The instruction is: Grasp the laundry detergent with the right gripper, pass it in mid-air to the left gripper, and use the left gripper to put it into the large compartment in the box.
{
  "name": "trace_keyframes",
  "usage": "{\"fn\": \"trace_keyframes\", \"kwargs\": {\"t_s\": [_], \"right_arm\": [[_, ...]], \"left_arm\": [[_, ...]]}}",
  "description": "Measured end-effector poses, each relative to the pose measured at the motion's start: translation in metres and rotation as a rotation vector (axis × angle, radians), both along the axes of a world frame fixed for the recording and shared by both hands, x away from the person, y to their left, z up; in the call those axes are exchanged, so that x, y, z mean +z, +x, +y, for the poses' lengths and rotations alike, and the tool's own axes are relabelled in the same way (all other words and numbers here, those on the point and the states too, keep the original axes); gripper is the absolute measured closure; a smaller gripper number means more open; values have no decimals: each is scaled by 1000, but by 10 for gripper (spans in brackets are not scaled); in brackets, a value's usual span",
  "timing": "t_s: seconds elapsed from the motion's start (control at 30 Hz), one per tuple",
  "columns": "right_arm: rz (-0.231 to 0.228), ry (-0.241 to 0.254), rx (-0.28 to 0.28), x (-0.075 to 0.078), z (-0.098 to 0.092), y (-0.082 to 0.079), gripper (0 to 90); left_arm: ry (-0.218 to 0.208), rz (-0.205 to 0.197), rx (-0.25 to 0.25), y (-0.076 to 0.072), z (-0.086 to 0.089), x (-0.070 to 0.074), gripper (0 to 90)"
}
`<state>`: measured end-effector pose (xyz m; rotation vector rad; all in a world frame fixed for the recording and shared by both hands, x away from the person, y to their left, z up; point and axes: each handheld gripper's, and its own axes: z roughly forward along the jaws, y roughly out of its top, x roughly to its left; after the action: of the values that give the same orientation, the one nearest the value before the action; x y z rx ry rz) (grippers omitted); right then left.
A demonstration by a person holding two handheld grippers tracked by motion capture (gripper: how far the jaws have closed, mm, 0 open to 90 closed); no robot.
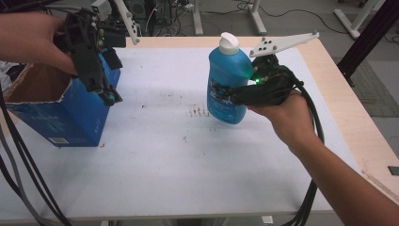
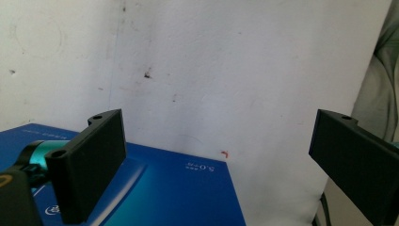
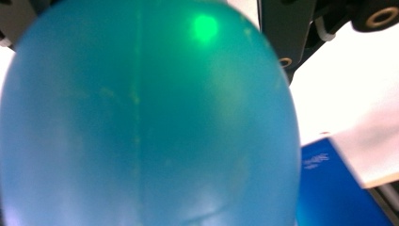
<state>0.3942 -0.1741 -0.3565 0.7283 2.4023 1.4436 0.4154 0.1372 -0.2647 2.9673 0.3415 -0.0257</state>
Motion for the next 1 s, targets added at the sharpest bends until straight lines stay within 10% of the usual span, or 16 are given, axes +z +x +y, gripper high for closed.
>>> {"fn": "trace_keyframes", "kwargs": {"t_s": [0.63,1.0], "right_arm": [[20,-9,441,21,13,-11,444],[44,-46,570,21,36,-17,444]], "left_arm": [[-25,-3,-80,-27,-28,31,46],[-32,12,-115,-38,-47,41,46]]}}
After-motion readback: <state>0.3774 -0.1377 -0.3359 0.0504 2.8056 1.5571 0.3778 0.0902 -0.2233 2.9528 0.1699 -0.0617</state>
